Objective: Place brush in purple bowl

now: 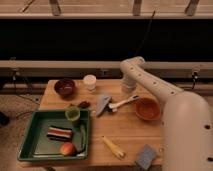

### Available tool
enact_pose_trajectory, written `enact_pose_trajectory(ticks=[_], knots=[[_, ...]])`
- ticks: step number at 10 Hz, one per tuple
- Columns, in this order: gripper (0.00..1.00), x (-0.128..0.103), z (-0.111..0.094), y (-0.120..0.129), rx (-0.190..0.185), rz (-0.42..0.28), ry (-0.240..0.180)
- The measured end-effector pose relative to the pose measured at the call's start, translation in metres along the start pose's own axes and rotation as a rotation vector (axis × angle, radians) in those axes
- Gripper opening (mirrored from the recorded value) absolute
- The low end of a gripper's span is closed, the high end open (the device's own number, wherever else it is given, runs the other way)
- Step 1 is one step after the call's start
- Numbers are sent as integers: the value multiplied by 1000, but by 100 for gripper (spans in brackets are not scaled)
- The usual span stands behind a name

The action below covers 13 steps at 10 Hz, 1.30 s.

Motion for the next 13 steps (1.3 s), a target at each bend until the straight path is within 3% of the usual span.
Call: enact_pose_trajectory(ticks=[7, 13], knots=[[78, -1, 1, 3, -14, -8, -8], [80, -4, 17, 5, -37, -17, -6]])
